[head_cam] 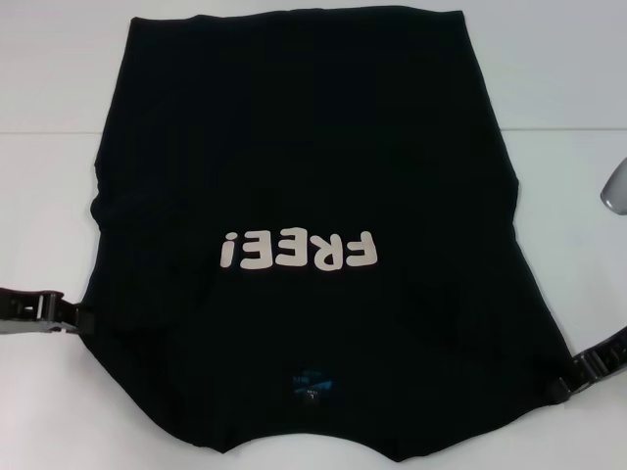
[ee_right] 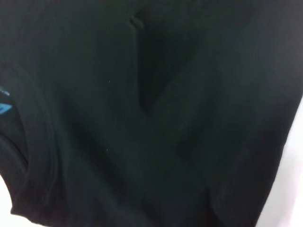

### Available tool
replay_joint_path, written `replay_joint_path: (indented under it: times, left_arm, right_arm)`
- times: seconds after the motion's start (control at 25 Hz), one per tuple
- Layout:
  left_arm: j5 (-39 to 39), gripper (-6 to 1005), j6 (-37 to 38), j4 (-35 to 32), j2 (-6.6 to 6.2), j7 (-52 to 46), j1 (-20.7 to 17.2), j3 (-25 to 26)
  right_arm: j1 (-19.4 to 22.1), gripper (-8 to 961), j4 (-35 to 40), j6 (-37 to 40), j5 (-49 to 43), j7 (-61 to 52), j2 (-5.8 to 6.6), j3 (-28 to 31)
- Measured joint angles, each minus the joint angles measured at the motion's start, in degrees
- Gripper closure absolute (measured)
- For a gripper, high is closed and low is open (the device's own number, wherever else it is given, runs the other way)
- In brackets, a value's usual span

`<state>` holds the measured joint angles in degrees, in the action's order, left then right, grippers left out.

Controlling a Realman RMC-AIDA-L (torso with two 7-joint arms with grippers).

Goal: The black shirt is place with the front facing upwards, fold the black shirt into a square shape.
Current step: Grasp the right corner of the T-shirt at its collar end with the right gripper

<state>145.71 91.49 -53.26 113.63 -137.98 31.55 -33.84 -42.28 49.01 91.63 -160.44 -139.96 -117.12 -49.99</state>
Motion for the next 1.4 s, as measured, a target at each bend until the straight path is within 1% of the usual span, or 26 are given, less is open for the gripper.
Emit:
replay_joint_path:
  times: [0.16, 0.36, 0.56, 0.84, 1.28, 1.4]
  left_arm:
    - [0.0, 960, 0.1, 0.0, 0.0, 0.1, 0.1, 0.0]
    - [-0.1, 960, 0.1, 0.0, 0.0, 0.1, 0.1, 0.0]
    - [-0.1, 960, 0.1, 0.0, 0.0, 0.1, 0.2, 0.0]
    - [-0.7, 961, 0.1, 0.0, -0.03, 0.1, 0.2, 0.0]
    - [-0.7, 961, 0.2, 0.0, -0.09, 0.2, 0.3, 0.0]
    - [-0.8, 961, 0.4, 0.0, -0.09, 0.6, 0.3, 0.0]
  right_arm:
    - [0.0, 551, 0.0, 0.0, -0.7, 0.0, -0.29, -0.5]
    - [0.0, 785, 0.1, 0.1, -0.7, 0.0, -0.31, -0.6]
    - [-0.1, 847, 0.2, 0.1, -0.8, 0.0, -0.3, -0.6]
    - [0.0, 866, 2.0, 0.4, -0.4, 0.1, -0.26, -0.2]
    - [0.0, 916, 2.3, 0.7, -0.1, 0.1, -0.3, 0.9]
    - [0.0, 916, 2.3, 0.9, 1.4, 0.6, 0.03, 1.9]
